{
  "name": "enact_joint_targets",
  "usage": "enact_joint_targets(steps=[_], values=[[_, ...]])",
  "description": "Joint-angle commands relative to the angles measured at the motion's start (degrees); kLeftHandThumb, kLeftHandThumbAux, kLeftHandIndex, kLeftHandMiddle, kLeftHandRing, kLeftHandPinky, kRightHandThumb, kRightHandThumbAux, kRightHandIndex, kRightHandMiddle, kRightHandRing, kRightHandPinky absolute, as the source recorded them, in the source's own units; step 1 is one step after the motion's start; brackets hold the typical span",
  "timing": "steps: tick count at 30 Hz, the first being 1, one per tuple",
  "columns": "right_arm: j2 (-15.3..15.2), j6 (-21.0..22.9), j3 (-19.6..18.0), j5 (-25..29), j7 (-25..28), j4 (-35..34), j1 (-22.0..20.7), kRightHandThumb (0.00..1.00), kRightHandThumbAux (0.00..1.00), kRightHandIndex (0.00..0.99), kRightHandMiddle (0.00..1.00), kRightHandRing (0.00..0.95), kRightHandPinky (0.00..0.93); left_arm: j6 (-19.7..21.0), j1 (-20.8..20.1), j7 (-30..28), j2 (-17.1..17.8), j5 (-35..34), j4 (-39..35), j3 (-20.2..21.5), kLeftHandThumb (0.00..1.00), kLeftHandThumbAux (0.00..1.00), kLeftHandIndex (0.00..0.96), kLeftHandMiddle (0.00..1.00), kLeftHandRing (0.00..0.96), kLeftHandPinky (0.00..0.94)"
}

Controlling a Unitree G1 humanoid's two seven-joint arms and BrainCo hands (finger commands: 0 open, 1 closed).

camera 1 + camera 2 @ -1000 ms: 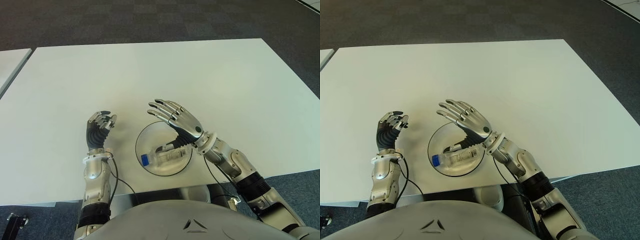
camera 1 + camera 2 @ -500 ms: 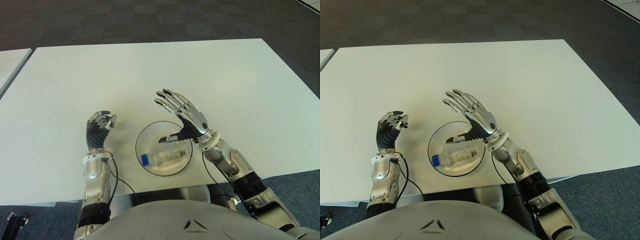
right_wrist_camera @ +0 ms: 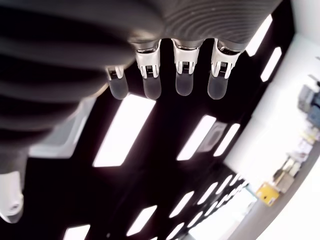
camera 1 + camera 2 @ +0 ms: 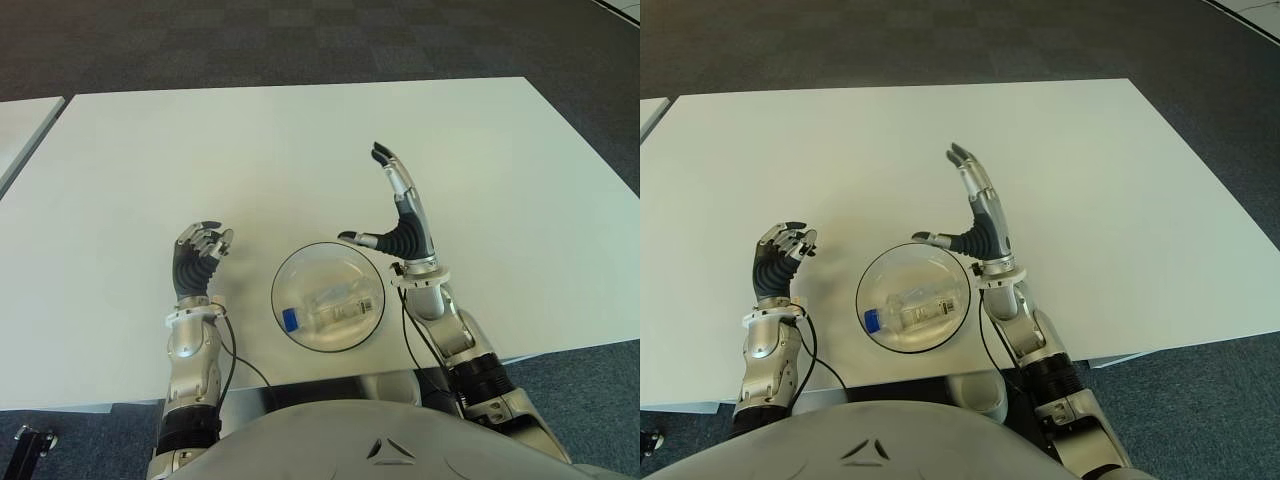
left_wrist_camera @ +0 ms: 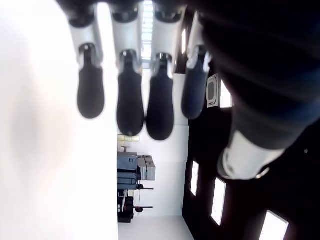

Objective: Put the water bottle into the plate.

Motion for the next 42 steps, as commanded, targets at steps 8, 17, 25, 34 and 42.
enact_joint_targets(steps=[8,17,25,34,42], values=[[6.2,-2.6,-8.7,7.6,-4.8,8.0,-2.9,0.366,0.846,0.093,0.081,0.082,0.153,0.4,0.3,-0.3,0.3,0.3,0.1,-0.1,0.710,0.708,0.437,0.642,0.618,0.609],[7.5,-7.7,-11.8,18.1,1.3,13.8,-3.1,0.642,0.760,0.374,0.204,0.194,0.255,0.7,0.4,-0.3,0.4,0.3,-0.2,-0.1,0.710,0.708,0.437,0.638,0.615,0.602],[8.4,-3.9,-14.0,24.8,8.3,14.8,-2.4,0.694,0.735,0.415,0.358,0.356,0.422,1.3,0.5,0.1,0.4,0.5,-0.2,0.0,0.710,0.707,0.437,0.637,0.613,0.599],[9.1,4.3,-15.0,24.2,11.0,12.5,-1.2,0.703,0.730,0.427,0.494,0.512,0.564,2.1,0.6,0.6,0.4,0.9,-0.4,0.1,0.710,0.708,0.437,0.640,0.618,0.609],[8.6,7.2,-15.0,23.0,12.5,13.0,-1.2,0.704,0.727,0.431,0.561,0.565,0.586,1.9,0.4,0.7,0.4,1.5,0.0,0.0,0.710,0.709,0.437,0.664,0.642,0.636]])
